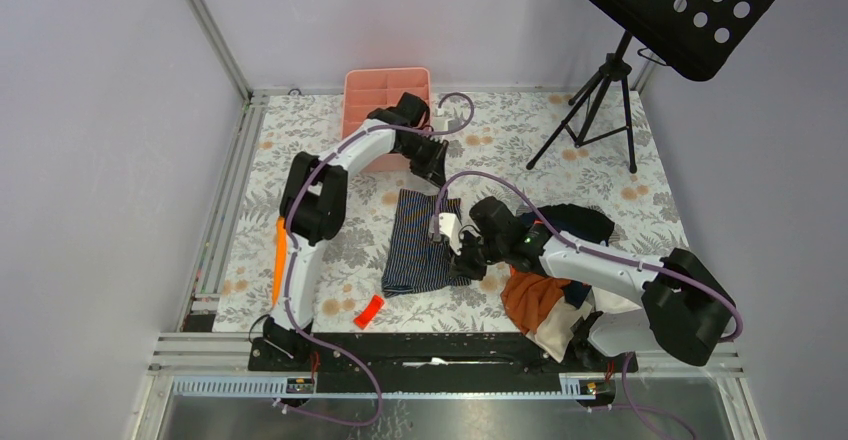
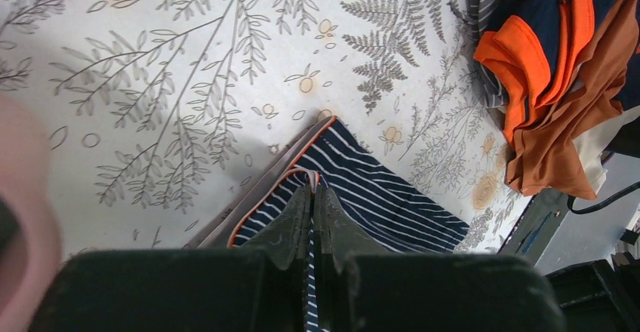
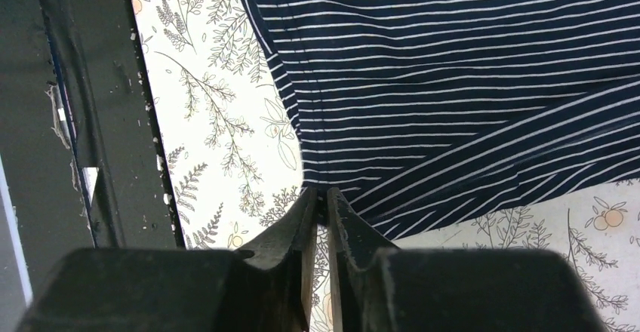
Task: Roll the underwear
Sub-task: Fold the underwear at the center of the board.
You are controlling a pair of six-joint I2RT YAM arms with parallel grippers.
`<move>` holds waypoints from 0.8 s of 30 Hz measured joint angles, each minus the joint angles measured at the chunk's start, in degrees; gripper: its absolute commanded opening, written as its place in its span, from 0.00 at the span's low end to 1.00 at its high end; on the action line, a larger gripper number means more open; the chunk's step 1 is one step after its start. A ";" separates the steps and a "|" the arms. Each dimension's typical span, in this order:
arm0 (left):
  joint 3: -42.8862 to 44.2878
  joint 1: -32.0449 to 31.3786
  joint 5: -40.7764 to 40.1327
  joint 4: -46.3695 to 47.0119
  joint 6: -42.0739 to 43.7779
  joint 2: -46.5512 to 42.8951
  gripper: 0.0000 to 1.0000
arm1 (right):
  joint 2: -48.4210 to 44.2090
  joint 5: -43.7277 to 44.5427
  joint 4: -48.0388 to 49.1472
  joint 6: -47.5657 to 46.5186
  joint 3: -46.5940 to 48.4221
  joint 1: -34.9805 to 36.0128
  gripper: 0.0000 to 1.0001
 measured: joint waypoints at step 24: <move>-2.71 -4.24 -2.19 2.78 -5.77 -6.40 0.67 | -17.31 10.16 -11.19 20.83 4.13 -14.32 0.48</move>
